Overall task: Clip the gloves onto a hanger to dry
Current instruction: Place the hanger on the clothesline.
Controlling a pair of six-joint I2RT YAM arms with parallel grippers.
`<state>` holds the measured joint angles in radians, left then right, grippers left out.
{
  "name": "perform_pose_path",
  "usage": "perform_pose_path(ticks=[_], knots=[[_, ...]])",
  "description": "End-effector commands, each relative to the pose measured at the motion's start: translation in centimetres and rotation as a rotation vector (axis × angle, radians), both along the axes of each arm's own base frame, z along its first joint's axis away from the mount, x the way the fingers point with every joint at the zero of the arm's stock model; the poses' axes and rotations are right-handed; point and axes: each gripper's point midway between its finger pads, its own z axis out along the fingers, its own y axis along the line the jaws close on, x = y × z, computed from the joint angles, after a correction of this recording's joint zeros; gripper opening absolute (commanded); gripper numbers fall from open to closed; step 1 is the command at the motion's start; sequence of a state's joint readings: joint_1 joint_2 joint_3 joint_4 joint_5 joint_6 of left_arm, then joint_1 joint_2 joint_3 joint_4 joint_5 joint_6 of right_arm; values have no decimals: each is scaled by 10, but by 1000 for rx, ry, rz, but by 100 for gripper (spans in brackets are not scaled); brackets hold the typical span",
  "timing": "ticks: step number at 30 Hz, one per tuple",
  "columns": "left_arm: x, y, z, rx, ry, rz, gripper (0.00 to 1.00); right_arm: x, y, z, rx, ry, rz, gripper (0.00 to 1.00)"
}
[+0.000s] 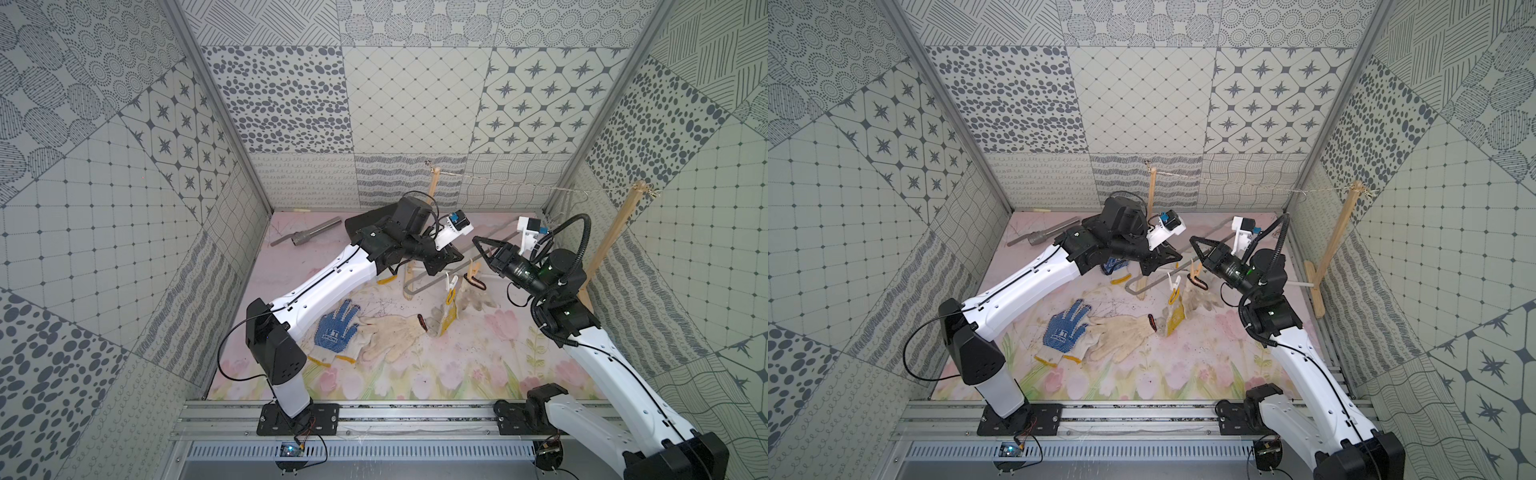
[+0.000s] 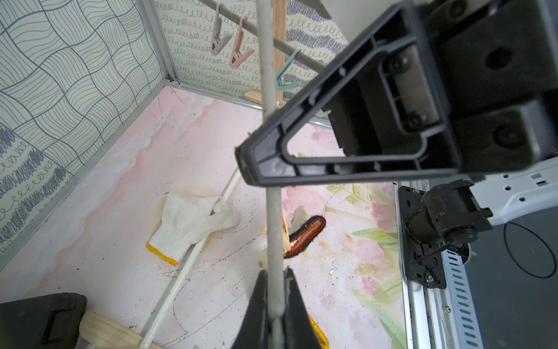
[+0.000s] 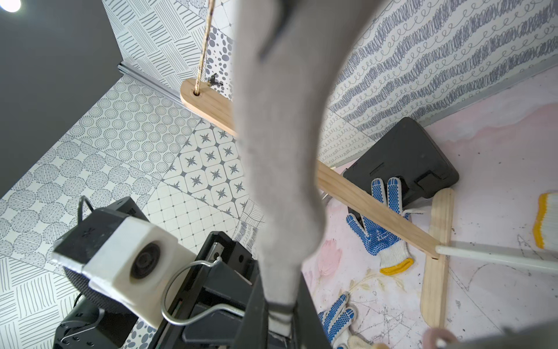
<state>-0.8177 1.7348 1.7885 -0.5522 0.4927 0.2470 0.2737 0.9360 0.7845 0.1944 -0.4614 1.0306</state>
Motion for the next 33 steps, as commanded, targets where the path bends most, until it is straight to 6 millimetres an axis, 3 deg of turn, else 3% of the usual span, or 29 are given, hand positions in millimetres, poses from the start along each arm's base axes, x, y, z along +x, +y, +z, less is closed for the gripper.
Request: perform_pose_path(ticks=[1,3,5,8,10,13,18,25,33], knots=[[-17,-10,7,-25,-28,-115,0,-2,-5,22,78,-53,-29,1],[-11,-10,7,-22,-32,-83,1,-4,-8,25,83,-60,-42,0],[-7,-9,6,-17,-28,-54,38,-6,-11,29,87,-68,-59,0],[-10,-6,8,-24,-17,-51,68,-6,-17,34,91,-68,-87,0],[-15,-1,11,-34,-25,-54,78,-6,-20,34,86,-61,-111,0],[-15,14,28,-129,-51,18,85,-3,-28,35,83,-55,-145,0],[-19,62,46,-221,-66,192,91,4,-39,37,108,-59,-200,0],[-12,104,22,-207,-48,399,91,13,-48,61,190,-81,-224,0],[-18,111,-3,-255,22,413,91,24,-65,78,285,-85,-304,0]])
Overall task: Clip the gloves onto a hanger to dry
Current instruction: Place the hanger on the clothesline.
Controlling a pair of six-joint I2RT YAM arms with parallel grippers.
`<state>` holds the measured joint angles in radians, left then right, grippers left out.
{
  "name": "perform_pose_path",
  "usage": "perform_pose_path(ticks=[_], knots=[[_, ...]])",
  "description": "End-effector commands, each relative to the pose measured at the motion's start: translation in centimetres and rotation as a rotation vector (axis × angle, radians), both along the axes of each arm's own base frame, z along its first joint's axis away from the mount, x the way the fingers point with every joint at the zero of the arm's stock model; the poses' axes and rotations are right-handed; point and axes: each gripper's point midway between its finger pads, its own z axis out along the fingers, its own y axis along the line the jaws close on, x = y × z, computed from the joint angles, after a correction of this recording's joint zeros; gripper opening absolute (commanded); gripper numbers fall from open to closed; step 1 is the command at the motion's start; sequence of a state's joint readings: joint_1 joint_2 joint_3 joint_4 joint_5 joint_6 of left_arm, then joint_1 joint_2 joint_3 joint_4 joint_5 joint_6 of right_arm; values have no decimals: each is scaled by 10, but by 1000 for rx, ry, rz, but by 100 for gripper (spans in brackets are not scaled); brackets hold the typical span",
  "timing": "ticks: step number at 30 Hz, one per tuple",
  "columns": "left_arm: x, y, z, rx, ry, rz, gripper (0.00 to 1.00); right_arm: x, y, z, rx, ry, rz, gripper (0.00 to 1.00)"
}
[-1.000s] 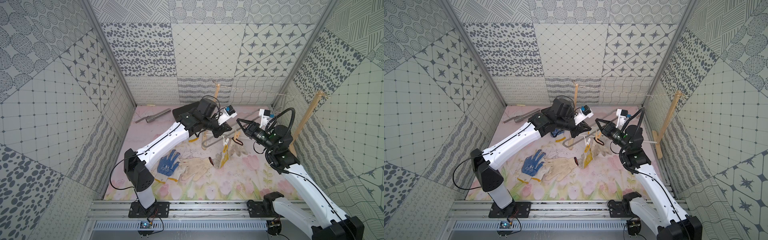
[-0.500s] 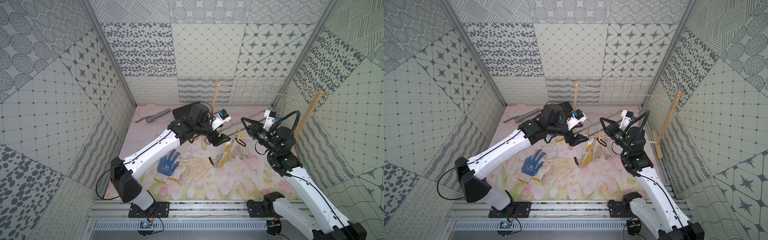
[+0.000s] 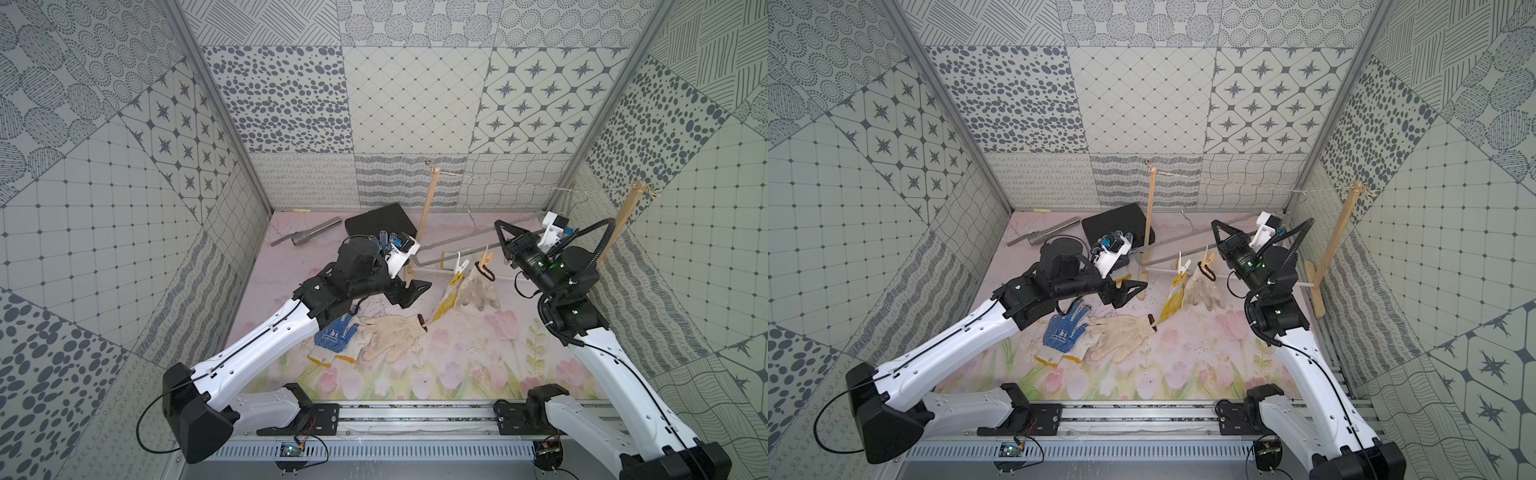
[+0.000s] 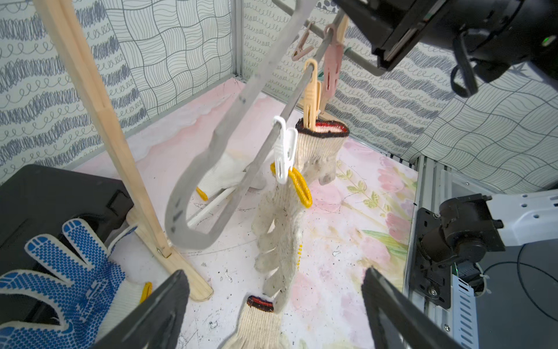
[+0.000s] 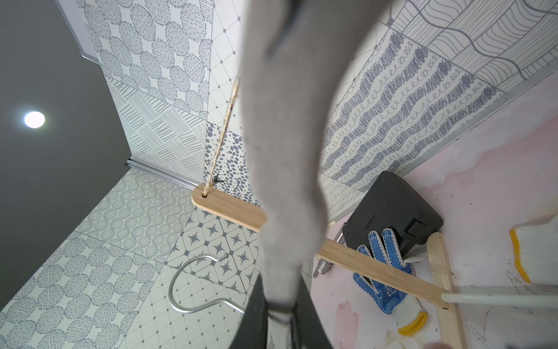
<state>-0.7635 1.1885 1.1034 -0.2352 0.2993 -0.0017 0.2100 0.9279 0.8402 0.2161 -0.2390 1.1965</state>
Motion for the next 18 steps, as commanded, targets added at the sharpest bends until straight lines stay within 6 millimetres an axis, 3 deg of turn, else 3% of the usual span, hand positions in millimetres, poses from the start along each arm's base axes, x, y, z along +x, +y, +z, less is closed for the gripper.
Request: perform_pose_path(ticks=[1,18], knots=[[14,2,14,-121,-5,86,91,1,-13,42,111,-110,-49,0],[13,2,-20,-111,68,87,89,38,-14,70,235,-158,-46,0]])
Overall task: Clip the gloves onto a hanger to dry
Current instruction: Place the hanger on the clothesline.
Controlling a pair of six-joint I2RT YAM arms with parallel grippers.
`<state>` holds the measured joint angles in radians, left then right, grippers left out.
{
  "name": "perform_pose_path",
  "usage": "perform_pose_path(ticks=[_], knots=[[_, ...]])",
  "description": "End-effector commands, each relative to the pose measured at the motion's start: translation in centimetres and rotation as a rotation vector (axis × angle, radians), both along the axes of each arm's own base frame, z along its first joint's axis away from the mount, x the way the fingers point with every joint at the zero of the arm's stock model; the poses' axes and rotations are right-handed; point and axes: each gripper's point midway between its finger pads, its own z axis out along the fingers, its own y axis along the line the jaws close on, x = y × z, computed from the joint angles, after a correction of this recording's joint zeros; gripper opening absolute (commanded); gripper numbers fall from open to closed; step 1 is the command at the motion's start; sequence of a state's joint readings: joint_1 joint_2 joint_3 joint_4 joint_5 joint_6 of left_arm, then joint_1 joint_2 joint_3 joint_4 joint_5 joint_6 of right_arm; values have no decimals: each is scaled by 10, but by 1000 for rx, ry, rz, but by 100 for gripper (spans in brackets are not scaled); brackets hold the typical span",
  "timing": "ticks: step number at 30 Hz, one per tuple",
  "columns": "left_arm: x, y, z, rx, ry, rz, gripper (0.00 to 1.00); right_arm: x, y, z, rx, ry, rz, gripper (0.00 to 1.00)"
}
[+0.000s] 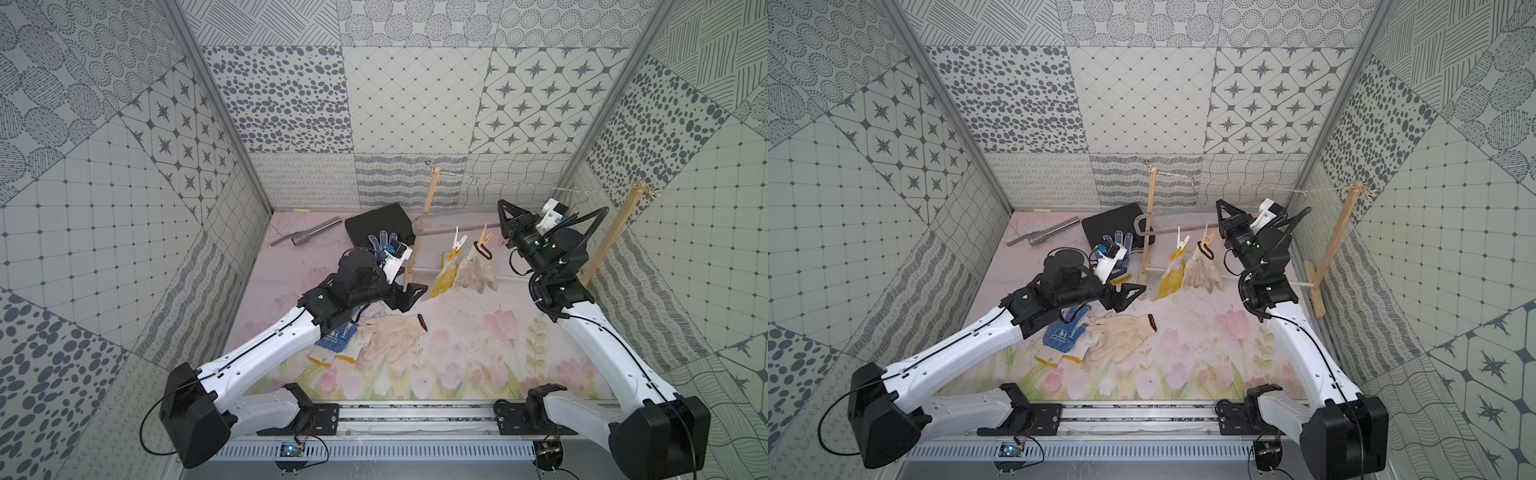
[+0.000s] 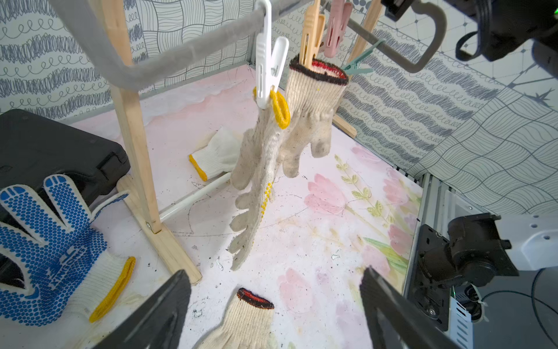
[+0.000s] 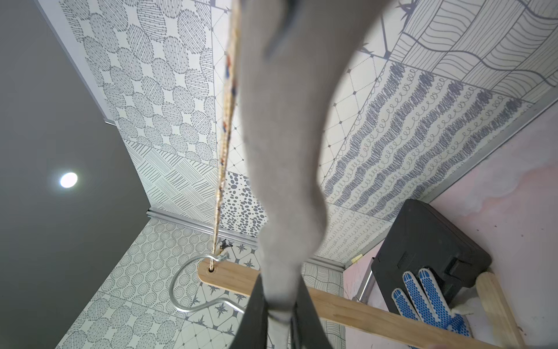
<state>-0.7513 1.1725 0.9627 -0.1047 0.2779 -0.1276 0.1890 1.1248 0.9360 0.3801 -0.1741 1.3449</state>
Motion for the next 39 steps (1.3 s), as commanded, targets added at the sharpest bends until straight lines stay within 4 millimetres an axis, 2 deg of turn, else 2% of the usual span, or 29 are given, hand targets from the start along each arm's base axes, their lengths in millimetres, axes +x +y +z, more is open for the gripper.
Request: perform_pose_path(ticks=[1,7,12,18,26,30,31,39], knots=[[6,-4,10,-54,-22,7,89,-12,-6,55,78,-164,-2,0],[6,-4,3,-50,-6,9,89,-8,-9,62,103,-170,-19,0],[6,-8,0,-64,15,-3,88,9,-10,60,153,-142,-31,0],[5,-11,-3,-78,37,-10,87,28,-10,41,198,-89,-43,0],[5,-9,-5,-81,44,-4,86,22,-12,11,205,-41,-60,0],[7,-11,-5,-89,48,4,86,15,-7,7,124,-26,-45,44],[8,-11,-5,-91,49,9,86,12,-5,7,100,-28,-36,50],[15,-10,-9,-105,52,49,87,-18,2,-14,-74,-12,10,64]])
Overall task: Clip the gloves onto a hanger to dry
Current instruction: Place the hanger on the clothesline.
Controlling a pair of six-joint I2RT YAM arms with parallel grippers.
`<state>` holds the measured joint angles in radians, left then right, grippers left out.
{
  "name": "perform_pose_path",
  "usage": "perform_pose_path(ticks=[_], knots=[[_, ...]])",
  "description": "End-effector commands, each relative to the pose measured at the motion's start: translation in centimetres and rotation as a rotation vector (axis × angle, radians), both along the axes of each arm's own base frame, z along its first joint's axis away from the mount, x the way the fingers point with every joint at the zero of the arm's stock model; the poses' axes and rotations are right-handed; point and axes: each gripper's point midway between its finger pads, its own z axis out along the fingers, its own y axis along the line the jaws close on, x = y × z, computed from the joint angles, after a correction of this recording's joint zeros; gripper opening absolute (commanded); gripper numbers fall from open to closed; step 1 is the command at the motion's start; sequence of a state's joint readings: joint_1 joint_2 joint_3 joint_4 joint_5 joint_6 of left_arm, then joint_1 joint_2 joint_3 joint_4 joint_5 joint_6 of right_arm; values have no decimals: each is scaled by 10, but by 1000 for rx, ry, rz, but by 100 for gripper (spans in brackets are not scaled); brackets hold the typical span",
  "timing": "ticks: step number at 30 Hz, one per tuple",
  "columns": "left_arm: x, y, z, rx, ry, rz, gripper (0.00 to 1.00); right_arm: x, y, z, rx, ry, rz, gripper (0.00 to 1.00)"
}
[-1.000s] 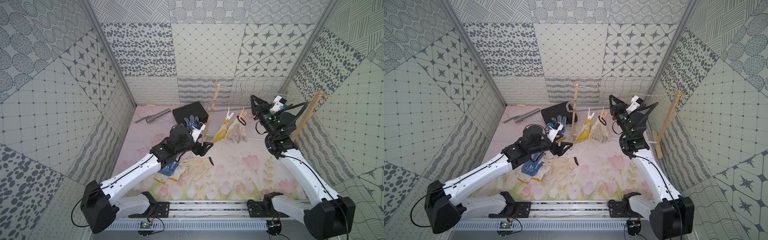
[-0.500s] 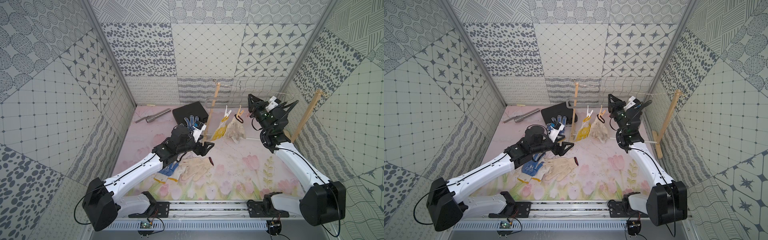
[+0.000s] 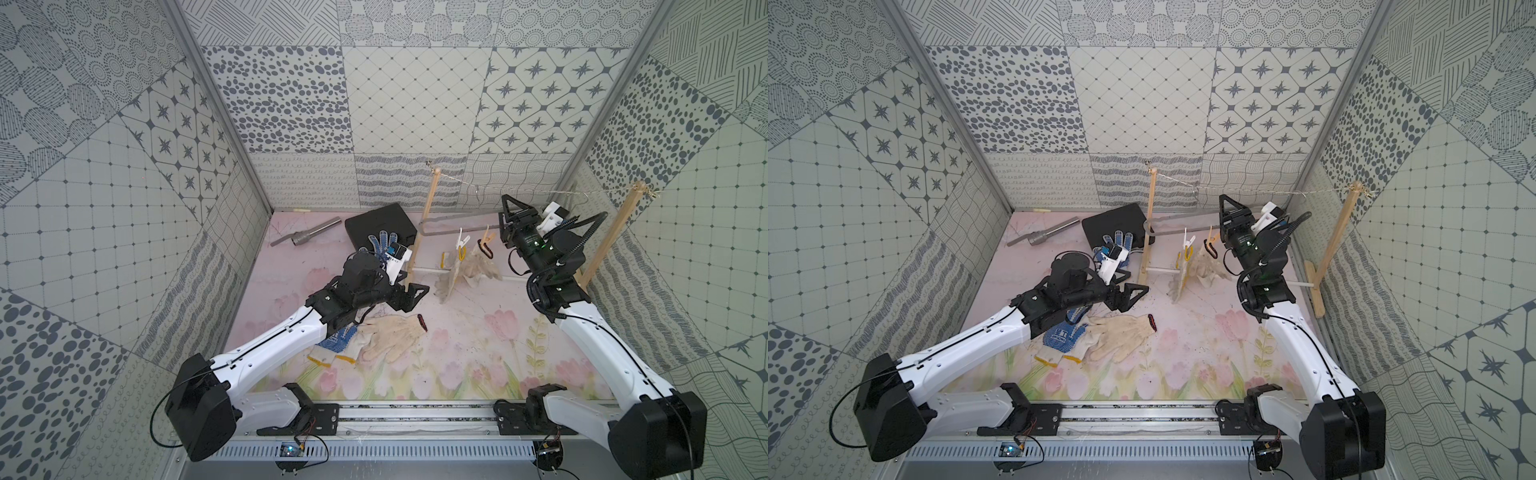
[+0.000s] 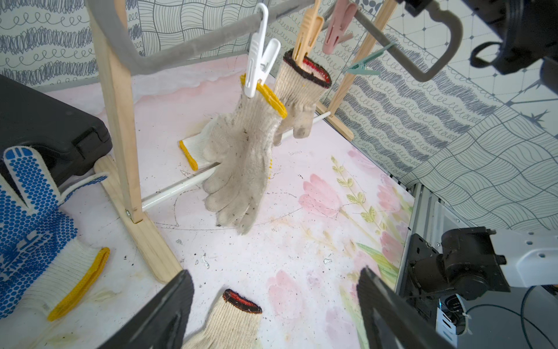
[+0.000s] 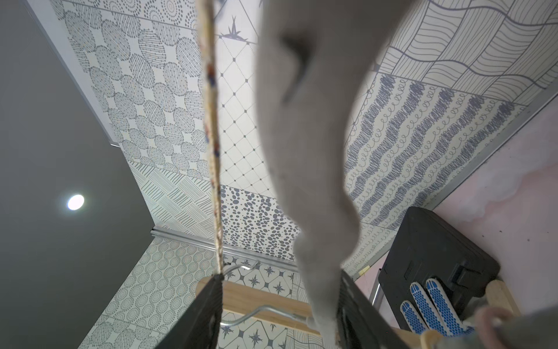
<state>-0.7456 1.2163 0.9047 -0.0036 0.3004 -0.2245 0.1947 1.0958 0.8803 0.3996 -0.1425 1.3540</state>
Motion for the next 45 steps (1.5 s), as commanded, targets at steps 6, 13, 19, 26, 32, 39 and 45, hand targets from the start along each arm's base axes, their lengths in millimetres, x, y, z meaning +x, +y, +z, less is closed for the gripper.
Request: perform_pose_path(ticks=[6,13,19,26,32,39,45], knots=[[12,-3,12,-65,-33,39,88,-37,9,-26,-211,7,59,71],[12,-7,9,-79,-16,32,88,-57,22,-49,-354,23,144,73],[13,-2,1,-62,-4,60,89,-70,20,-84,-527,85,150,62],[20,10,-24,1,86,160,85,-78,27,-124,-685,142,211,52],[12,16,-53,75,166,180,81,-93,40,-160,-839,191,301,51],[-3,31,-95,333,123,239,80,-114,57,-206,-951,263,406,51],[-21,37,-142,516,198,195,79,-123,58,-217,-949,261,426,51]])
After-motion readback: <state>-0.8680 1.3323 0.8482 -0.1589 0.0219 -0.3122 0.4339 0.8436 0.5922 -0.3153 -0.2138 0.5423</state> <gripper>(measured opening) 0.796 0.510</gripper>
